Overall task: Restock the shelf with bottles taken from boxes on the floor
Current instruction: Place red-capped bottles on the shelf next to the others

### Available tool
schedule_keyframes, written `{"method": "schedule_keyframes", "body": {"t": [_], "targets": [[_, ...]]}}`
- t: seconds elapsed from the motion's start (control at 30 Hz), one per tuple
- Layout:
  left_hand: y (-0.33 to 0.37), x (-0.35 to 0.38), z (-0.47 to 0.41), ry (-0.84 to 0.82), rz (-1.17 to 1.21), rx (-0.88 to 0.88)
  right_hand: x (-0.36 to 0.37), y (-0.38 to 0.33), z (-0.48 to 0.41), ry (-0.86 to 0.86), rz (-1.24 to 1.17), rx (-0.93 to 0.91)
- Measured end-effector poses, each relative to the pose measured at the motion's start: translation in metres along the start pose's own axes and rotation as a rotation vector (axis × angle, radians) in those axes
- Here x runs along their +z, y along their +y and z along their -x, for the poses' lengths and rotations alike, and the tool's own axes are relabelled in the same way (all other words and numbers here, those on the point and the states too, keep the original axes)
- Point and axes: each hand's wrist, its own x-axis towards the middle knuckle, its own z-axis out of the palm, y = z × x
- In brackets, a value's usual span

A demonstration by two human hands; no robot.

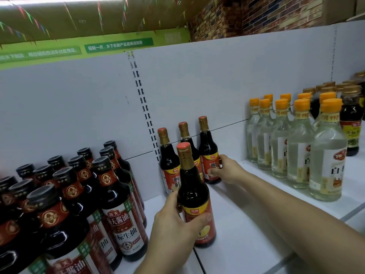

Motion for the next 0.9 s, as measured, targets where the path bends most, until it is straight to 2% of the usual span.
{"method": "schedule_keyframes", "body": {"t": [0.27, 0.4, 0.53, 0.67, 0.9], "targets": [[0.006, -0.001, 0.006, -0.023, 0.019, 0.003, -0.003, -0.007, 0.016, 0.064, 0.025, 0.081], [0.005, -0.004, 0.006, -0.035, 0.038, -0.008, -0.008, -0.019, 0.05, 0.179, 0.074, 0.003], [-0.006, -0.009, 0.006, -0.108, 0.018, -0.027, -0.014, -0.027, 0.095, 0.092, -0.116, -0.064], [-0.021, -0.009, 0.001, -0.131, 0.081, -0.045, -0.013, -0.032, 0.138, 0.005, -0.345, -0.034], [-0.028, -0.008, -0.001, -0.101, 0.168, -0.081, 0.013, -0.028, 0.18, -0.091, -0.362, -0.067]]}}
